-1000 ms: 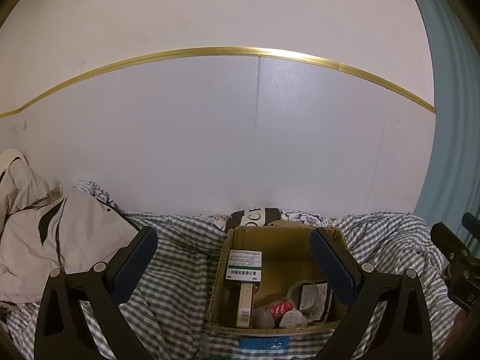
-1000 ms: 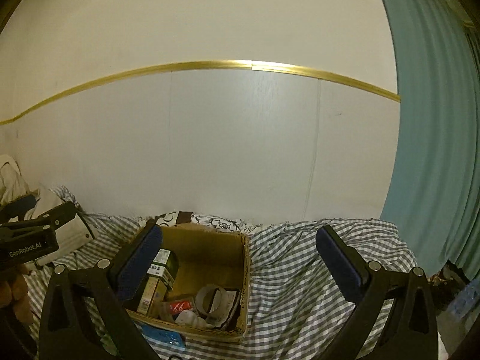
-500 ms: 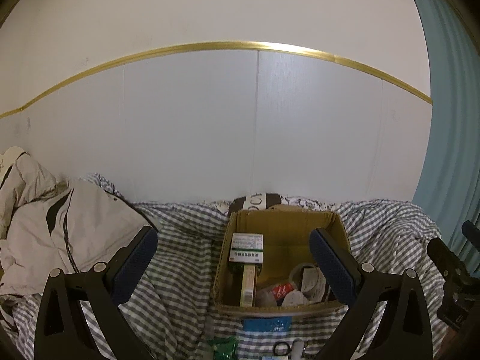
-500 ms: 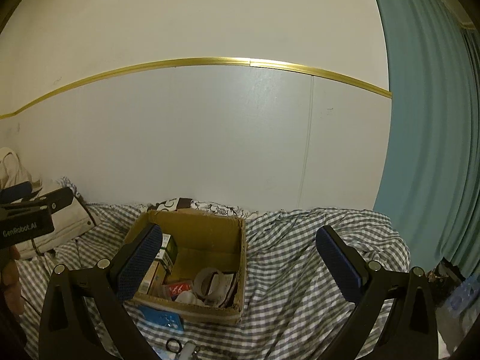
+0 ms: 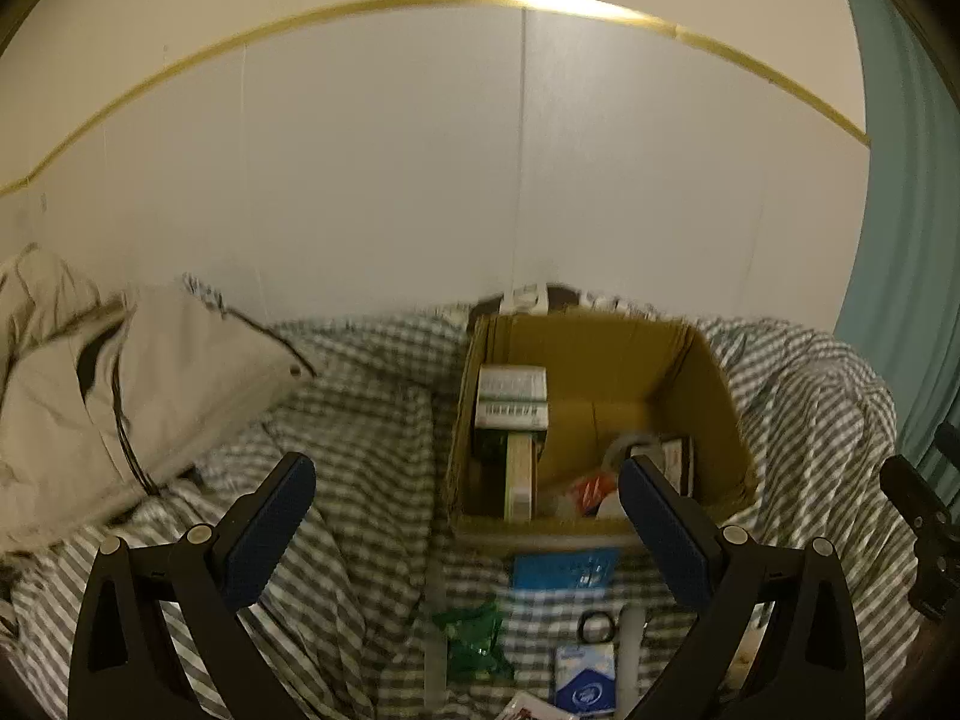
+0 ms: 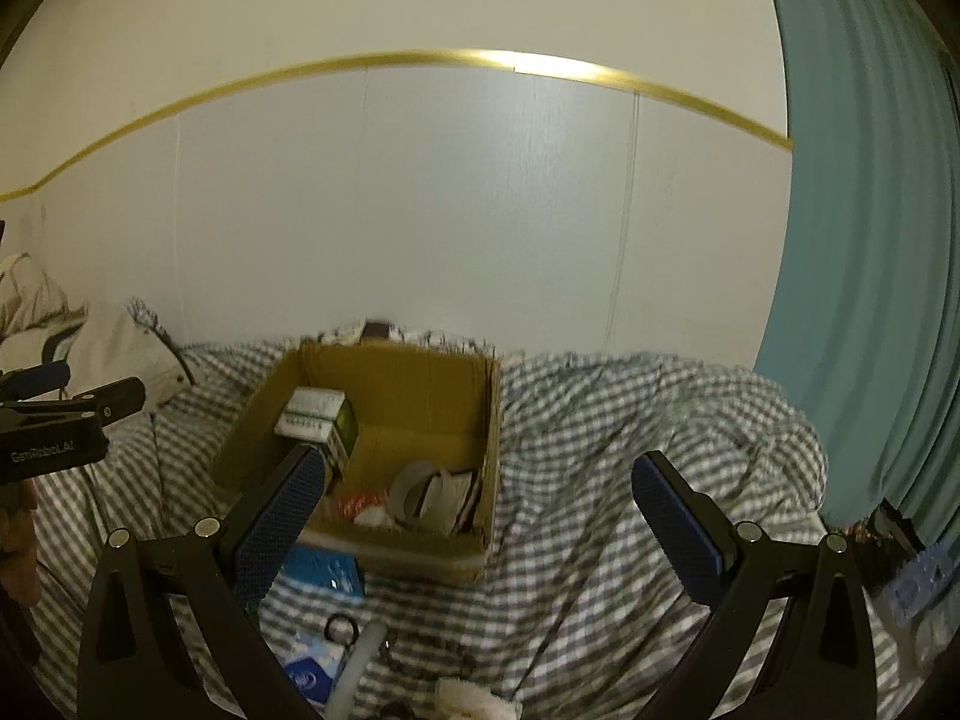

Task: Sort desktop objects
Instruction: 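Withdraw both tools from the box toward the remaining items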

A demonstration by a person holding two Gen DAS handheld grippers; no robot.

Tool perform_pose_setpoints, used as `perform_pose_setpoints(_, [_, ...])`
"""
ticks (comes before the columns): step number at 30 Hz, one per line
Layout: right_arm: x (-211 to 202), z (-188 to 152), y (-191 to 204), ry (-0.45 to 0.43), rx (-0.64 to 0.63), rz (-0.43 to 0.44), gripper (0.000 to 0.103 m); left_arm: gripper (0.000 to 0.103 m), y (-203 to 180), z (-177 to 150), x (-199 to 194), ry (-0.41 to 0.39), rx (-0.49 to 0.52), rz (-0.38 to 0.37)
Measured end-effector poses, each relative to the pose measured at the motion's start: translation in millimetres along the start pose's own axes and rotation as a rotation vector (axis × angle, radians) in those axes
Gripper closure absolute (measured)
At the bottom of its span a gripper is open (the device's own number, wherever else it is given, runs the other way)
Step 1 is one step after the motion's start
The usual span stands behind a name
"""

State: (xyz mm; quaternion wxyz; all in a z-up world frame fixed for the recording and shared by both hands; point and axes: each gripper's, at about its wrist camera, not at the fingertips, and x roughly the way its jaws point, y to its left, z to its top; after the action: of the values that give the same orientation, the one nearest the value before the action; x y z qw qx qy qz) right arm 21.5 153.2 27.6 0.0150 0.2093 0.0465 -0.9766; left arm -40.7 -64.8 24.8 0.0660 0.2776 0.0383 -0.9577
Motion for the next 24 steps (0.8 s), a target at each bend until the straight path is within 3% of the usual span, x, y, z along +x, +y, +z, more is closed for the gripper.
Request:
perform_pose_setpoints(7, [23.4,-31.1,-5.6,0.105,0.016,0.031,0.000,0.000,8.3,-33.3,33.9,0.103,-0.013,0.011])
perform_pose_setpoints(19, [53.4,-78.8,0.8,0.309,0.006,0.123,0.000,0.001,-1.7,-66.3,62.1,0.186,0.016,-0.039])
perform_pose_setpoints(24, [66.3,-101.0,5.3,0.415,-0.002,0.139,0.003,0.016,-7.0,-84.9,82.4,0.257,0.030,-0.062])
